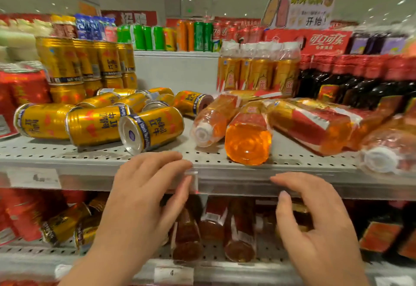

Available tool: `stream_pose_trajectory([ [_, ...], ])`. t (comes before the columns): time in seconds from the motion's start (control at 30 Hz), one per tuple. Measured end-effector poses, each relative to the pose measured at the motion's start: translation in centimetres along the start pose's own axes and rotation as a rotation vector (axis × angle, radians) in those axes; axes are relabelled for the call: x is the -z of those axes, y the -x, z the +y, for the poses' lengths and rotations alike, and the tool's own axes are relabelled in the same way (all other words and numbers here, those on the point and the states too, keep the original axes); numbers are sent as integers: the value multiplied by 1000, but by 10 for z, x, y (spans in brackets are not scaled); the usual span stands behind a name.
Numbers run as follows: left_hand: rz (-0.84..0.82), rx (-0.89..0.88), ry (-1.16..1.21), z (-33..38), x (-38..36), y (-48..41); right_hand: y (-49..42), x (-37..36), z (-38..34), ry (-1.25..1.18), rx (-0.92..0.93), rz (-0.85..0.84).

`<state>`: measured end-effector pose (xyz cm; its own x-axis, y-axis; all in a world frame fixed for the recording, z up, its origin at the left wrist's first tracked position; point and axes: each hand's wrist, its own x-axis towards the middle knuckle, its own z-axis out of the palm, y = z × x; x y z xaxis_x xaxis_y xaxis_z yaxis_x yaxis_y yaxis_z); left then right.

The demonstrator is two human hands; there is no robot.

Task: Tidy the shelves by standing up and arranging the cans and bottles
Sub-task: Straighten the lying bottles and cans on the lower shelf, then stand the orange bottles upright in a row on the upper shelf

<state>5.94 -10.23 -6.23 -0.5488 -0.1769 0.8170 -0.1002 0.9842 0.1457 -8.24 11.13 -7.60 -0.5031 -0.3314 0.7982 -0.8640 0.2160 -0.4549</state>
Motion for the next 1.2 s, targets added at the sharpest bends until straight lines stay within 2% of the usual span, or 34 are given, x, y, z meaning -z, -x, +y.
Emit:
stream_pose_trajectory([
  [0.23,55,108,-57,17,-9,-2,-9,34,21,66,-91,-126],
  [0.37,66,147,-54,29,-7,-8,-15,62,26,7,-203,-179],
  [0.5,75,183,-38,31,-9,-11,-4,89,31,30,-241,-86],
  [0.63,118,146,161,42,-13,-18,5,117,42,125,-238,68],
  [0.73,23,37,289,70,-21,-35,-6,140,56,200,-225,88],
  [0.83,-145,-18,467,110,-29,-64,-29,155,72,317,-147,11],
  [0.97,-219,-126,412,162,-48,-86,-55,166,94,437,-114,-149],
  [1.13,-302,-15,490,201,-89,-93,-61,167,117,416,-51,-271],
  [1.2,-266,32,562,210,-101,-91,-62,166,125,377,-24,-267],
])
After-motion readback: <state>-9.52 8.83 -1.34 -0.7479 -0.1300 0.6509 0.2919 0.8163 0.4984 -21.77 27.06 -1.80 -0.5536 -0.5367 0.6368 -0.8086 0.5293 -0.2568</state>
